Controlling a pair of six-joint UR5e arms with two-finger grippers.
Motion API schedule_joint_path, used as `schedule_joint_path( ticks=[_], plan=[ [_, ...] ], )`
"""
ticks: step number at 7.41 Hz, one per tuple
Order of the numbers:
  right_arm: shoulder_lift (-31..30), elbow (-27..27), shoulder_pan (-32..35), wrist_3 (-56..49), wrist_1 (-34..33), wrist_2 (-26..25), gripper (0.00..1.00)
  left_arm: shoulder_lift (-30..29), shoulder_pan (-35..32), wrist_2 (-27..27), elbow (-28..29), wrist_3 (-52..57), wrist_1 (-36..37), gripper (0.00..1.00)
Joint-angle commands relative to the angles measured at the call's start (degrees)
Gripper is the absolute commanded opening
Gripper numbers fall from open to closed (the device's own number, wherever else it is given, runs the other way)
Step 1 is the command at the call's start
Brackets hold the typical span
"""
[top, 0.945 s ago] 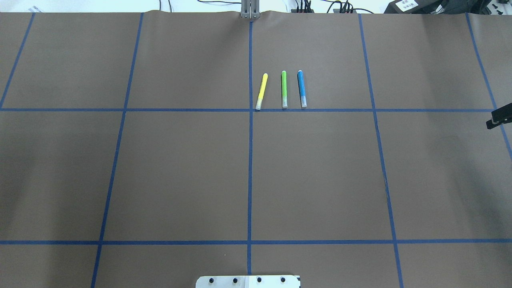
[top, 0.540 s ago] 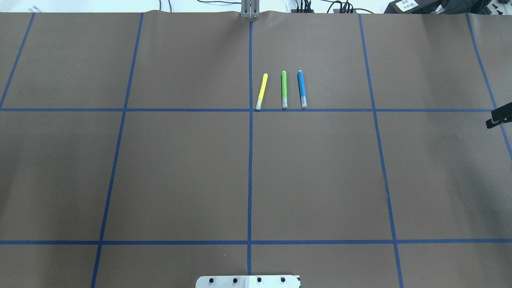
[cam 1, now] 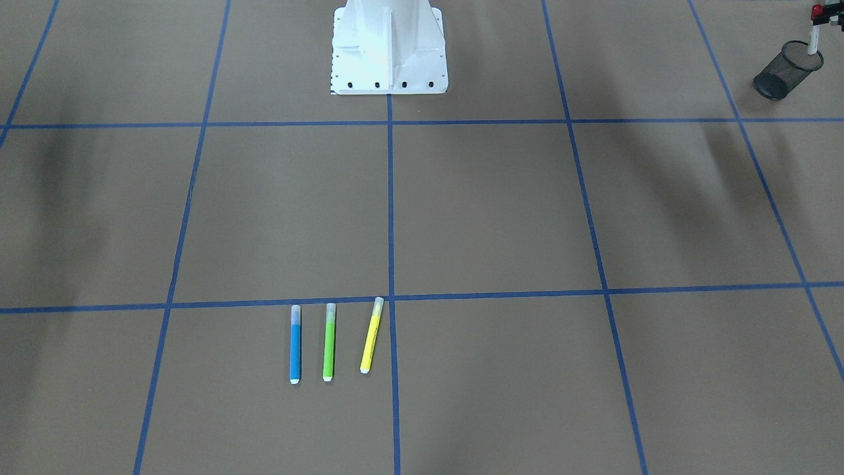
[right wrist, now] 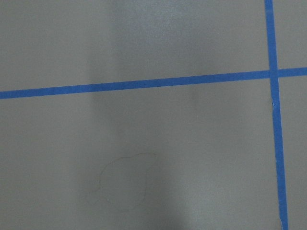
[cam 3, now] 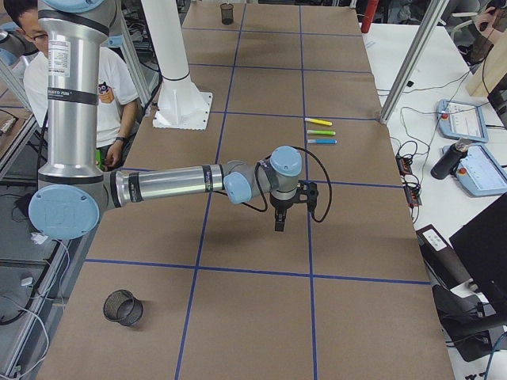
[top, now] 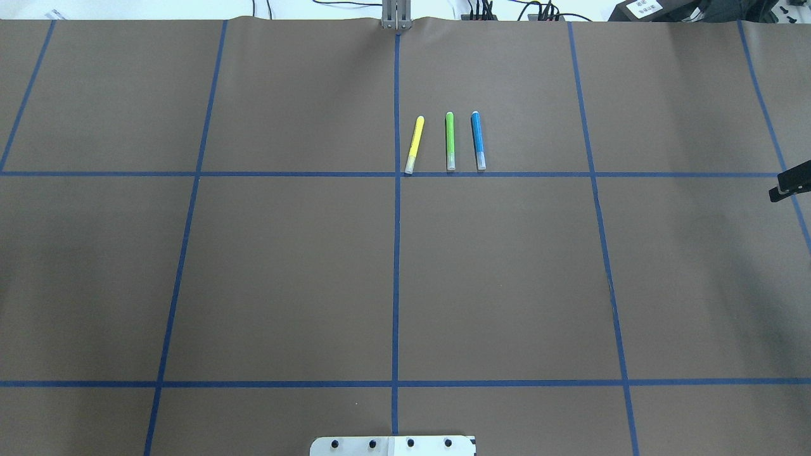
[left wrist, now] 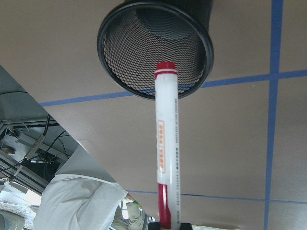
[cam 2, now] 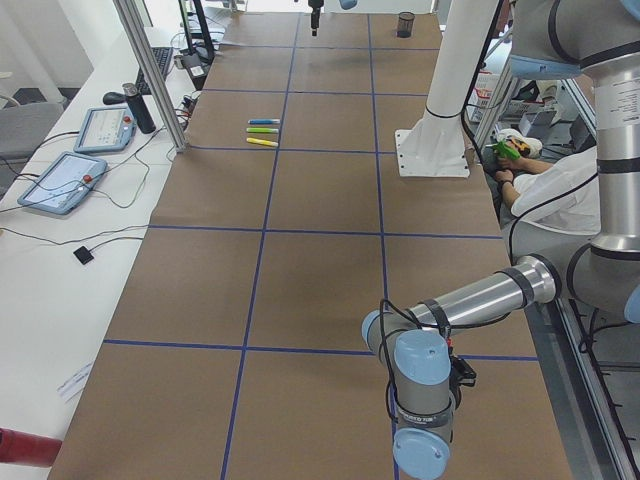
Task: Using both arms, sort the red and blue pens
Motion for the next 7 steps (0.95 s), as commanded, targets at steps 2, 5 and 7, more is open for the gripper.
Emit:
schedule_joint_path(
  ticks=[2,5,7],
  plan=[
    [0.65,-0.42,-0.26,0.0,-0.09,-0.87,0.99,0.03,0.0,-0.2,3.57,2.35,-0.65,0.0],
    [0.74,-0.42,-0.35,0.0,-0.09,-0.87,0.99,-0.05,0.0,-0.29,5.42,3.14,-2.06,0.0],
    [0.74,-0.42,-0.35,0.0,-0.09,-0.87,0.99,0.03,0.0,-0.38,6.64,3.23,-2.84,0.08]
  ],
)
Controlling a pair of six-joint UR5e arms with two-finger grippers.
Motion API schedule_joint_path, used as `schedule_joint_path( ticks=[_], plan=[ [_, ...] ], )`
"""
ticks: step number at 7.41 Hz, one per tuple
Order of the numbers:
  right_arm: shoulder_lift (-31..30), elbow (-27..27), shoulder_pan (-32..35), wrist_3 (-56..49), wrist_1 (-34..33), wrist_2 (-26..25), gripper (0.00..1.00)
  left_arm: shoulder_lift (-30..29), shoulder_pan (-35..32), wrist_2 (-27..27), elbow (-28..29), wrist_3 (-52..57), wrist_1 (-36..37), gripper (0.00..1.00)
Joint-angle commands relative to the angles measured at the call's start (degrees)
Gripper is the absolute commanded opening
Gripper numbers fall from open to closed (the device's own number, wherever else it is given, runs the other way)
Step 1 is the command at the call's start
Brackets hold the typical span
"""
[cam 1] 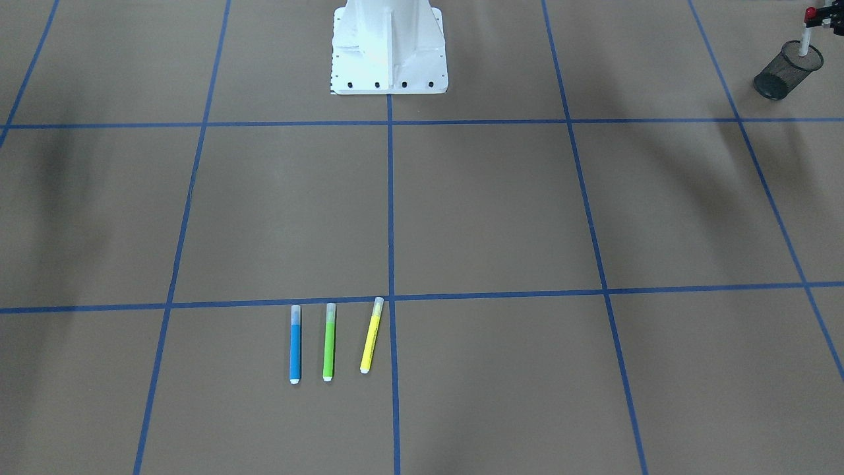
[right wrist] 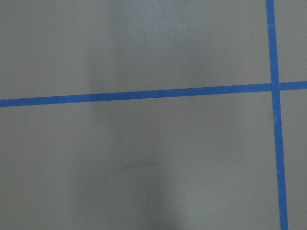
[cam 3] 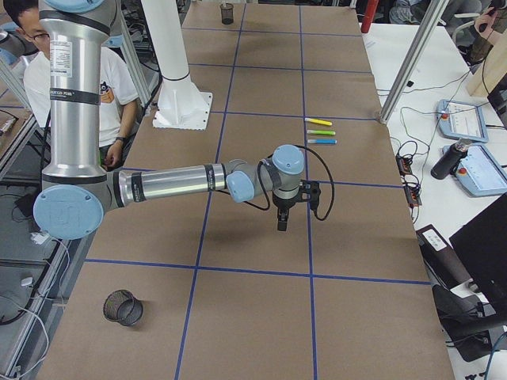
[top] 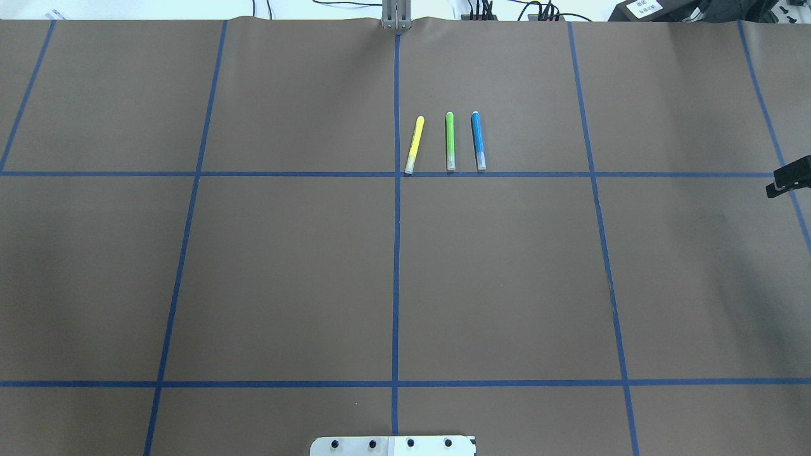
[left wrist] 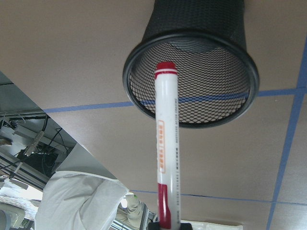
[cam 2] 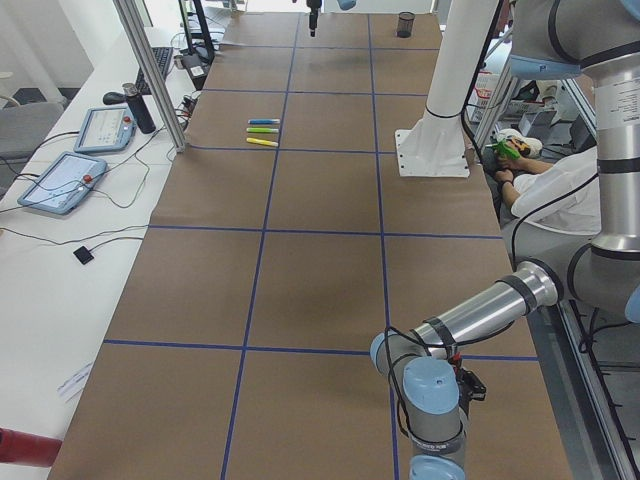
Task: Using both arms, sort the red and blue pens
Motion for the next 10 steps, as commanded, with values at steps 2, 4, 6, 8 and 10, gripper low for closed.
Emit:
schedule_joint_path(
  ticks=[2,4,6,8,10],
  plan=[
    [0.0,-0.01,-0.02,0.0,0.0,0.04,0.99,-0.07,0.0,-0.38,1.29,0.2,-0.94,0.24],
    [0.09,0.08,-0.02,0.0,0.0,0.12,0.99,-0.41,0.0,-0.74,1.11,0.11,-0.86,1.0],
    [0.0,0.17,0.07,0.61,0.0,0.39,0.99,-2.17,0.0,-2.05,1.11,0.11,-1.03,1.0],
    [0.09,0.43,-0.02,3.07,0.09,0.48,0.99,-5.14,0.09,-2.14,0.59,0.02,-2.79,1.0],
    [0.27,0.43,-0.37,3.43,0.18,0.65,0.99,-9.28,0.09,-2.23,-1.25,0.11,-5.4,1.0]
  ],
)
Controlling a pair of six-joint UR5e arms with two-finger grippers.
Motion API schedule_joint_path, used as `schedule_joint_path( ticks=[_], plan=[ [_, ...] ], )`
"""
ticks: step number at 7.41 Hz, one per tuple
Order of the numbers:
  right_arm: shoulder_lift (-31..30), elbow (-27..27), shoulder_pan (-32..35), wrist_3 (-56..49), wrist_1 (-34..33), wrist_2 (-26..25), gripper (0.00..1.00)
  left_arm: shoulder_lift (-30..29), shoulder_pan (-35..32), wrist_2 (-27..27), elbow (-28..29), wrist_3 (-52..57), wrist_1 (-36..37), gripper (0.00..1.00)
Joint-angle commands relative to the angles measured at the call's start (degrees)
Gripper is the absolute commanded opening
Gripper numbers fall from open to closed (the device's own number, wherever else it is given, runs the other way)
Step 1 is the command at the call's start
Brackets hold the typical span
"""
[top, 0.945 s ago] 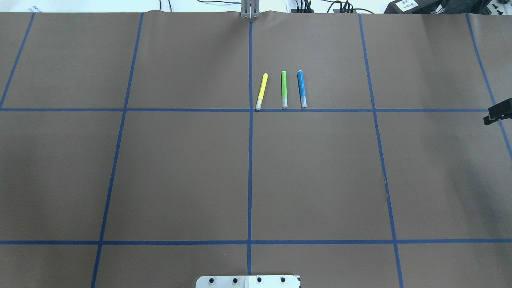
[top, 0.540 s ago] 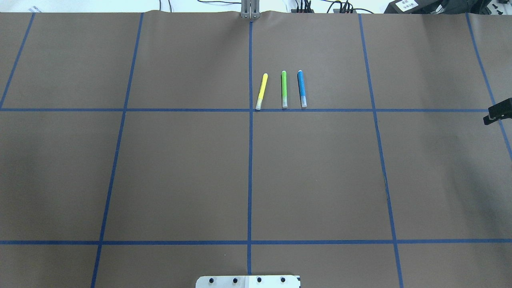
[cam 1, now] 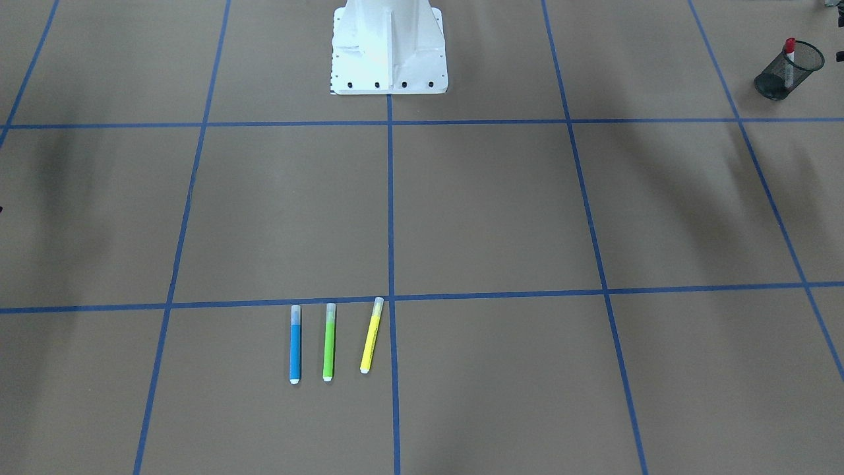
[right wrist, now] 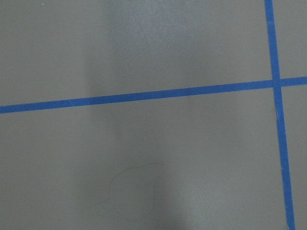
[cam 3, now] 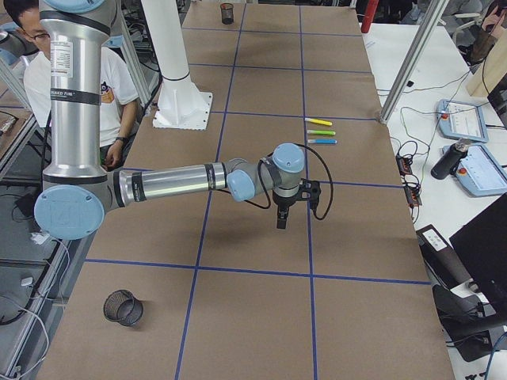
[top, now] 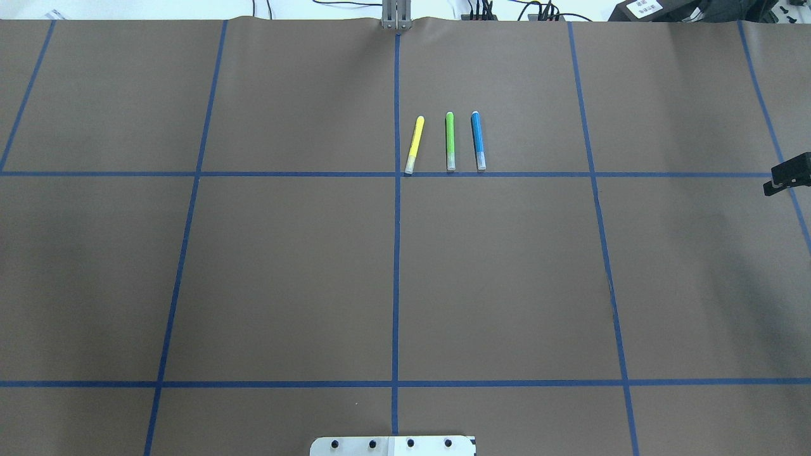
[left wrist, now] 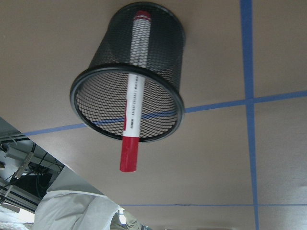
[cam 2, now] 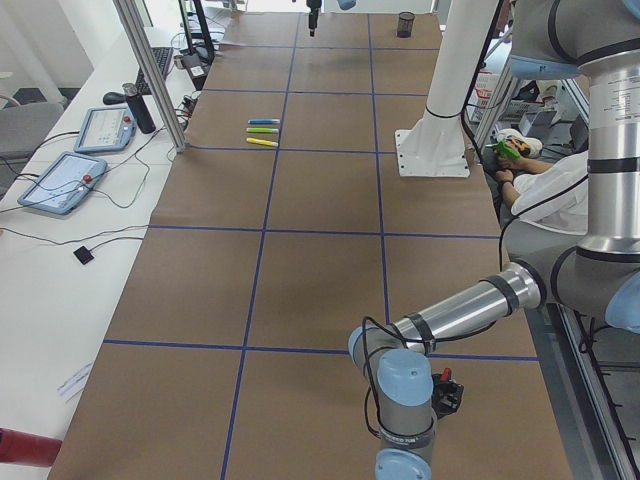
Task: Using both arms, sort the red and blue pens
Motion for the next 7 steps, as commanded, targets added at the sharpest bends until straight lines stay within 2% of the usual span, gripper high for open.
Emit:
schedule_joint_path(
  ticks=[1,4,7],
  plan=[
    [0.09,0.03,-0.63,0.9,-0.02,0.31,0.99,-2.32,0.12,-1.05,-1.79,0.03,-7.28,1.0],
    [0.79,-0.49,-2.21,1.7,-0.1,0.23,0.99,-3.37,2.04,-3.25,-2.32,-0.67,-26.6,1.0],
    [3.25,-1.37,-2.65,1.52,-0.02,-0.3,0.99,-3.64,2.23,-3.17,-6.78,-0.85,-39.27,1.0]
  ],
)
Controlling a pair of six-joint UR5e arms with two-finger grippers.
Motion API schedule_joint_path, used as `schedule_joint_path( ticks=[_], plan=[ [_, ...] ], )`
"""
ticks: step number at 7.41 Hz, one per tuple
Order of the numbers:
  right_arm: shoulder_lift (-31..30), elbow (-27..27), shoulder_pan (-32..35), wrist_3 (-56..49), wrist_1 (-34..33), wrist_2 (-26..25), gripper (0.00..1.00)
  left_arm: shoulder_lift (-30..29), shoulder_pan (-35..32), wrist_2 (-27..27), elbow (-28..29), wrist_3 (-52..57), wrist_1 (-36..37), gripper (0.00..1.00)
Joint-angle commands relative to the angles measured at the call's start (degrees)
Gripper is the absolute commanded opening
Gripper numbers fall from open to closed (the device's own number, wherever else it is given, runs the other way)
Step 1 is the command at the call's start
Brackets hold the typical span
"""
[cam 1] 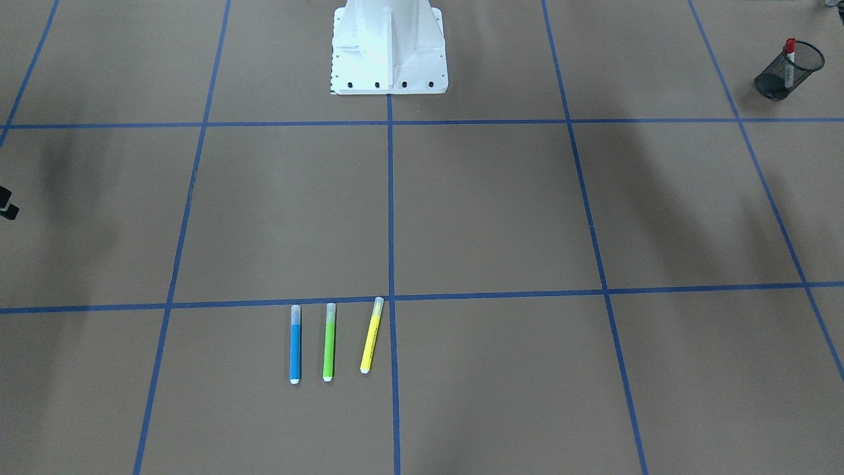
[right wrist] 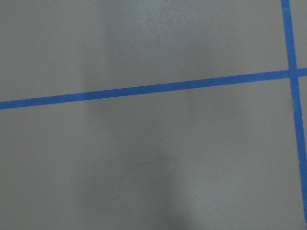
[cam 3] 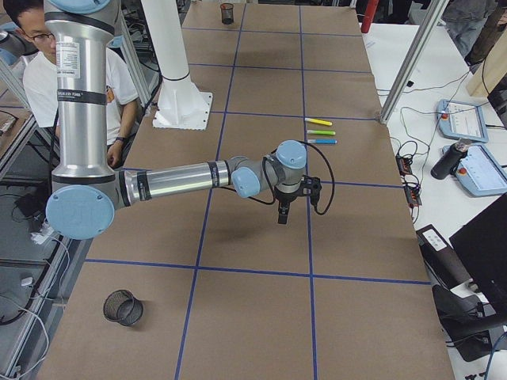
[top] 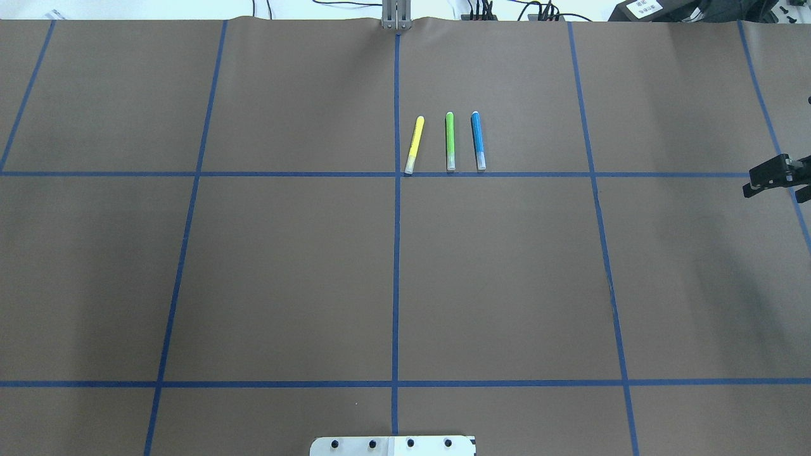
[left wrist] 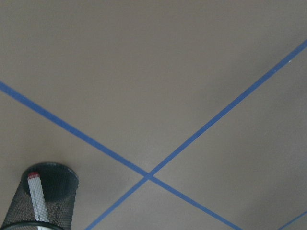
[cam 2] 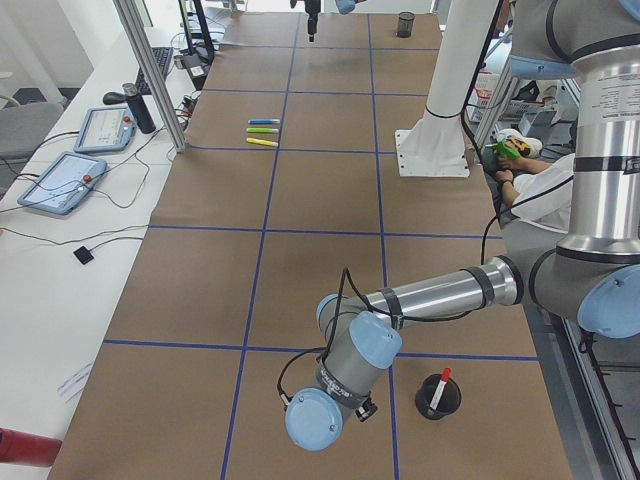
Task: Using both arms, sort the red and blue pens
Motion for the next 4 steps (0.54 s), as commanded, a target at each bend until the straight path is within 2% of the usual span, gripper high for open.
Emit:
schedule_joint_path(
  ticks=[1,3,4],
  plan=[
    [3.12,-0.41,-0.29,0.02,0.03,-0.23,0.99,-0.14,0.1,-0.08,-3.43,-0.08,-12.99,1.0],
    [7.08,-1.71,-0.82,0.2,-0.06,-1.36,1.0,-0.4,0.36,0.62,-3.36,-0.08,-29.41,1.0],
    [11.01,-3.99,-3.34,2.81,-0.06,-2.76,0.99,-0.75,0.45,0.71,-3.53,-0.08,-32.36,1.0]
  ],
)
